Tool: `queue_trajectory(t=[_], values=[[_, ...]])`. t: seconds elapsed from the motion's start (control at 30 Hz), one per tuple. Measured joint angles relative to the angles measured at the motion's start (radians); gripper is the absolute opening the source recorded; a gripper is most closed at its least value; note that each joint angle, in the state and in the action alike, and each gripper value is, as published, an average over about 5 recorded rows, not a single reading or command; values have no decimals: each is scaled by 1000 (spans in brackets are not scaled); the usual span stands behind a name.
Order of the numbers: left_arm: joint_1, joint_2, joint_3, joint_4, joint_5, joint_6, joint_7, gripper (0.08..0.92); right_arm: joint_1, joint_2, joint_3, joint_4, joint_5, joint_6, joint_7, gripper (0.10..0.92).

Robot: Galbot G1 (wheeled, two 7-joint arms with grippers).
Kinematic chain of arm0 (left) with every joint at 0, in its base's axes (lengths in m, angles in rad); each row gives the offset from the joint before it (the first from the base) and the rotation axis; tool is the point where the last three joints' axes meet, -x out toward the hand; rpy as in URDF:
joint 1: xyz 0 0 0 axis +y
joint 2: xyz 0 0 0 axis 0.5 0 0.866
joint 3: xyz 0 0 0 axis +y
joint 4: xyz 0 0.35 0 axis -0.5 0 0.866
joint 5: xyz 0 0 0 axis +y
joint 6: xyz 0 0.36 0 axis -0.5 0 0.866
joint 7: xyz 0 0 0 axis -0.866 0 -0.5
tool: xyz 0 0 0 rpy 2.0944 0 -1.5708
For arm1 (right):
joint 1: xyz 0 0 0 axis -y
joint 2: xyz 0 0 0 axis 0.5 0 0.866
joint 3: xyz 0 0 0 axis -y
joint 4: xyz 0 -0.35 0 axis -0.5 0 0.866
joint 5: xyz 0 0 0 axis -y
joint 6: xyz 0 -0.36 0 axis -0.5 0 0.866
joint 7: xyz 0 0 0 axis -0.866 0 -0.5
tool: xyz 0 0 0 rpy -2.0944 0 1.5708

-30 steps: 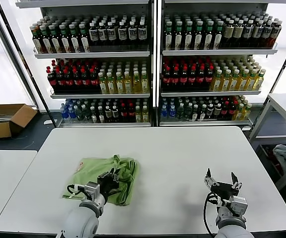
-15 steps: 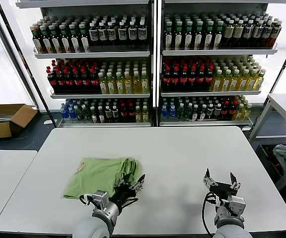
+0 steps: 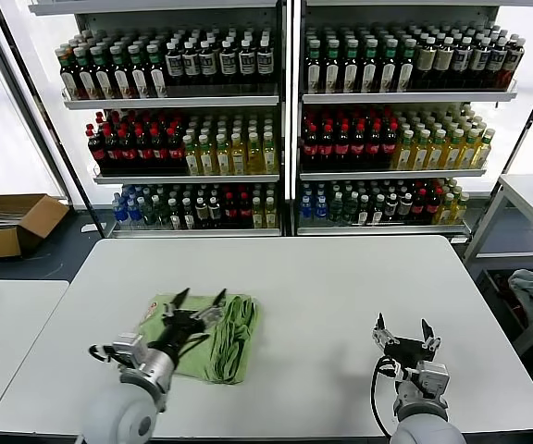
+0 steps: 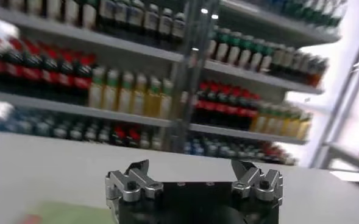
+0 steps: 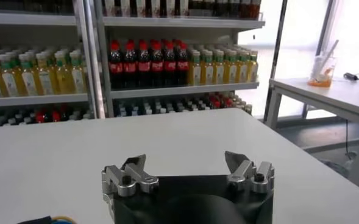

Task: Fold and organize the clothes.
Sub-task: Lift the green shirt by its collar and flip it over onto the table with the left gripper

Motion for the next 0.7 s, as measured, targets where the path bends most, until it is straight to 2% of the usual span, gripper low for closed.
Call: queue_trajectory(t=[0.33,0.7], values=[[-8,95,-134,135,100,-35,25,823,32,-8,-11,-8,2,-10,-2,823],[1,134,-172,233,42,-6,71,823,33,-1,-16,-5,-7,-13,-2,823]])
